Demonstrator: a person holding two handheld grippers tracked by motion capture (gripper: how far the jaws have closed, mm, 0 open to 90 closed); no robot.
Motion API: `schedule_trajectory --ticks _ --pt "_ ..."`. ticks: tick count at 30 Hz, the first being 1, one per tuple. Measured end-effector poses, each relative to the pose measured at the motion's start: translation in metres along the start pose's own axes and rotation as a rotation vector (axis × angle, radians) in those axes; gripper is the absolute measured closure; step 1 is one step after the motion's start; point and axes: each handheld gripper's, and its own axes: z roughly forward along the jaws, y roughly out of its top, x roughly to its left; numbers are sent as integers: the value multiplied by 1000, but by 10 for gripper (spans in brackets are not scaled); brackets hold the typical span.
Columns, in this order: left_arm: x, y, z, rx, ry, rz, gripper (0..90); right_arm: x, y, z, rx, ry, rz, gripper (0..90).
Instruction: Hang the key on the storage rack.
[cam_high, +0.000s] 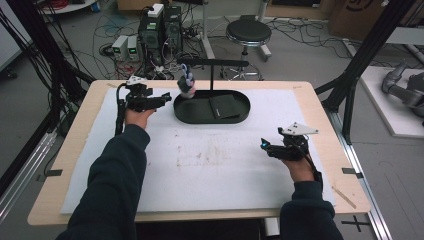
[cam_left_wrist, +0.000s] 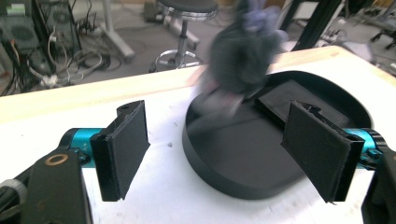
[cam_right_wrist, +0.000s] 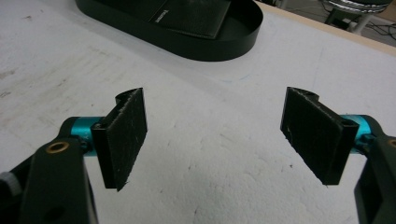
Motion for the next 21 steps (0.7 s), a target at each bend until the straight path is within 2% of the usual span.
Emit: schedule_trajectory --ticks 2,3,4,5,9,10,11,14,19,21 --pt "-4 -3 -11 -19 -12 18 221 0 -1 0 -2 16 0 218" --pt "-4 -3 -11 -19 -12 18 221 1 -2 0 -3 21 -3 214" --pt "-9 -7 -23 -52 -41 31 221 1 -3 -1 -3 27 -1 213" --pt "-12 -9 -29 -69 -53 35 221 0 -4 -1 -5 31 -5 212" --pt "-21 -15 -49 -121 -72 65 221 0 -5 -5 -14 29 -1 210" --pt "-21 -15 -49 -121 -72 65 221 0 -6 -6 -17 29 -10 210" --pt "-25 -18 -58 -141 -80 78 221 1 -6 -7 -18 28 -9 210" --pt "-29 -24 -68 -151 -86 94 221 2 -6 -8 -18 28 -20 210" --pt "-30 -37 -80 -164 -109 93 218 3 -7 -9 -21 19 -42 210" --pt "-29 -49 -88 -159 -103 95 218 3 -7 -11 -22 15 -47 210"
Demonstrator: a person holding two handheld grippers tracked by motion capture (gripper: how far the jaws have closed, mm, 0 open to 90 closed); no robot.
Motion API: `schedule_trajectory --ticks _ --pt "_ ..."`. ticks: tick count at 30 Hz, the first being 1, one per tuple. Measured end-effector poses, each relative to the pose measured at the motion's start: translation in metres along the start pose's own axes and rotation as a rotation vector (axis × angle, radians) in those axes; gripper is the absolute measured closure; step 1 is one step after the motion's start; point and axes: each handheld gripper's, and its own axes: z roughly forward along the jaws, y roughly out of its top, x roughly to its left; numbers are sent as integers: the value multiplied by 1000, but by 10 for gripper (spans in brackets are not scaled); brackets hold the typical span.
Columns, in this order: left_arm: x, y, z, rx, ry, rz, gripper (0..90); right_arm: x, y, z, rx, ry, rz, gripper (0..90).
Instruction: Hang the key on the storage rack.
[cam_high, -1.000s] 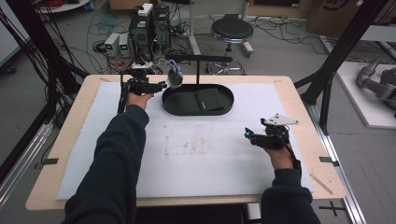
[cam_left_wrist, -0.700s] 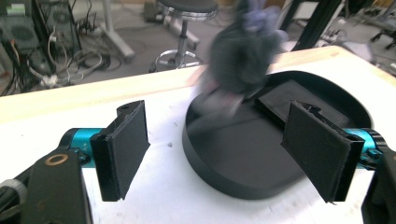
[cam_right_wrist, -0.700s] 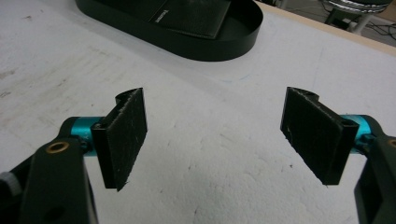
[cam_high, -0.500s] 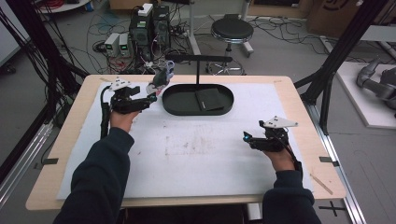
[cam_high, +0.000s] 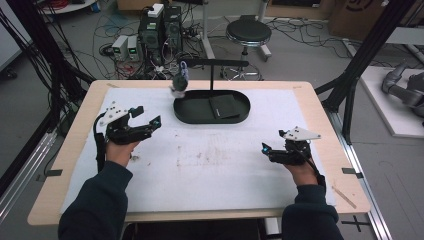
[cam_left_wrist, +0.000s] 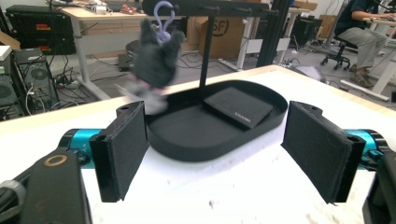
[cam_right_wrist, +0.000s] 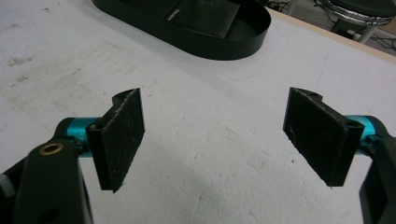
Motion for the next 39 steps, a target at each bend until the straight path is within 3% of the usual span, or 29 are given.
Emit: schedule_trajectory --ticks 9,13,20,39 --pt "1 -27 -18 31 8 -8 218 4 1 -3 -3 -27 -6 210" --pt "1 -33 -19 49 -3 -1 218 5 1 -2 -4 -31 -6 210" --pt "1 -47 -20 54 -9 -34 218 4 0 1 13 -25 -4 210" --pt "8 -51 -22 66 2 -48 219 0 -3 2 18 -28 9 210"
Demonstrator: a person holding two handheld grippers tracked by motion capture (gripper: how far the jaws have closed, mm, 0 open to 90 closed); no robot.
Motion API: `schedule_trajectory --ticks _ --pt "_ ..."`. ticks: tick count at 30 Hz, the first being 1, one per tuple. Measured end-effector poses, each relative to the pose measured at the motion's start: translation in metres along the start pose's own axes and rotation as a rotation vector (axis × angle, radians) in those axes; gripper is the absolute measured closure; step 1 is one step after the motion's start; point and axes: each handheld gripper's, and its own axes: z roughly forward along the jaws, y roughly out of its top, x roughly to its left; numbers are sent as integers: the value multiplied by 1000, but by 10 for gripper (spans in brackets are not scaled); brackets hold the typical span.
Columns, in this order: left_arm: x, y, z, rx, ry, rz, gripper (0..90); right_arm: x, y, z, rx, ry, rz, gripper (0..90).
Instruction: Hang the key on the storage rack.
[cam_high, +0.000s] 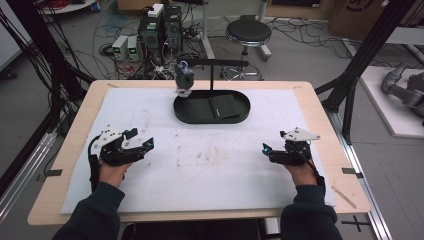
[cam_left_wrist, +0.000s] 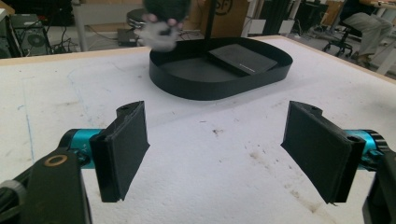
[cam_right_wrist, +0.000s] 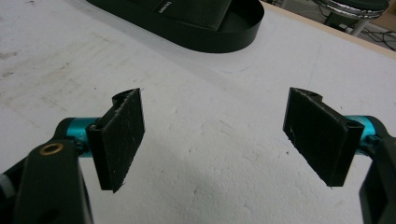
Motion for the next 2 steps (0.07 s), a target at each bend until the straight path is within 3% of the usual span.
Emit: schedule_trajectory --ticks 2 --pt "2 0 -2 -8 9 -6 218 0 0 0 -2 1 3 210"
